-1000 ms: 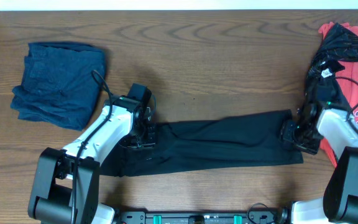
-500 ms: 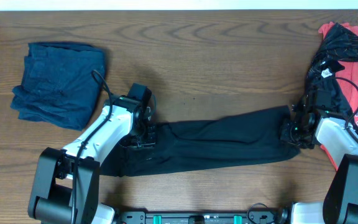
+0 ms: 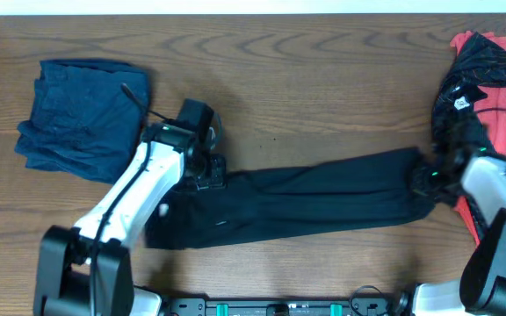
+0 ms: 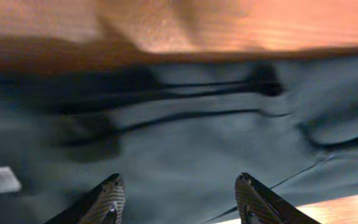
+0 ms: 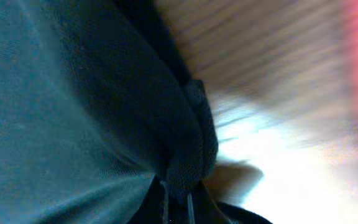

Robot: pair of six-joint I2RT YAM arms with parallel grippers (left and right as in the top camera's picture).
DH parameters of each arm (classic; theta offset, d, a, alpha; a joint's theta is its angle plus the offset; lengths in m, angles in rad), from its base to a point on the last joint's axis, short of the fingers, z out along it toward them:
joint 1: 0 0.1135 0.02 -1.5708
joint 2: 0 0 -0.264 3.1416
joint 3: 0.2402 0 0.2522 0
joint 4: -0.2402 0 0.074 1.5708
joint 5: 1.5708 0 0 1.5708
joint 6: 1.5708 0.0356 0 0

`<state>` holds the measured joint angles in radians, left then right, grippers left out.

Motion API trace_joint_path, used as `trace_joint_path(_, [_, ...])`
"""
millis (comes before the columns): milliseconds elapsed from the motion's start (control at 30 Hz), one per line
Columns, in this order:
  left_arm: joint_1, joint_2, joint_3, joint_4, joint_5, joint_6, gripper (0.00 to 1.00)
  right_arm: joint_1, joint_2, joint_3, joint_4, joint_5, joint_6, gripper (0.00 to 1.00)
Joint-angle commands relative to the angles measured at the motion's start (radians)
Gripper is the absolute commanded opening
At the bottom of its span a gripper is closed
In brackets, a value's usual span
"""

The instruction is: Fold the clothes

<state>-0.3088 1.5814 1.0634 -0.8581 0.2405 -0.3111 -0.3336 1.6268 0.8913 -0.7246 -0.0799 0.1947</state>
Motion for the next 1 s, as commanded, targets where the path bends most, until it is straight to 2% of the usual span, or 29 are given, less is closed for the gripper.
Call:
trace_joint_path(0, [0.0, -0.029, 0.02, -0.02, 0.003, 0.002, 0.59, -0.078, 0.0, 0.117, -0.04, 0.122, 0.038, 0.01])
trace_joint_path(167, [0.0, -0.029, 0.02, -0.042, 0.002, 0.002, 0.59, -0.123, 0.0, 0.24, -0.138, 0.071, 0.032, 0.01])
trace_joint_path(333, [0.0, -0.029, 0.02, -0.042, 0.002, 0.002, 0.6, -0.062, -0.001, 0.319, -0.245, -0.054, -0.045, 0.01])
trace_joint_path(667, [0.0, -0.029, 0.02, -0.045, 0.002, 0.002, 0.61, 0.283, -0.017, 0.338, -0.389, -0.047, -0.106, 0.01])
trace_joint_path(733, [0.0, -0.029, 0.02, -0.046, 0.003, 0.002, 0.65, 0.354, -0.017, 0.338, -0.401, -0.047, -0.106, 0.01])
trace_joint_path(967, [0.0, -0.029, 0.02, -0.046, 0.003, 0.002, 0.65, 0.534, -0.016, 0.334, -0.392, -0.048, -0.105, 0.02])
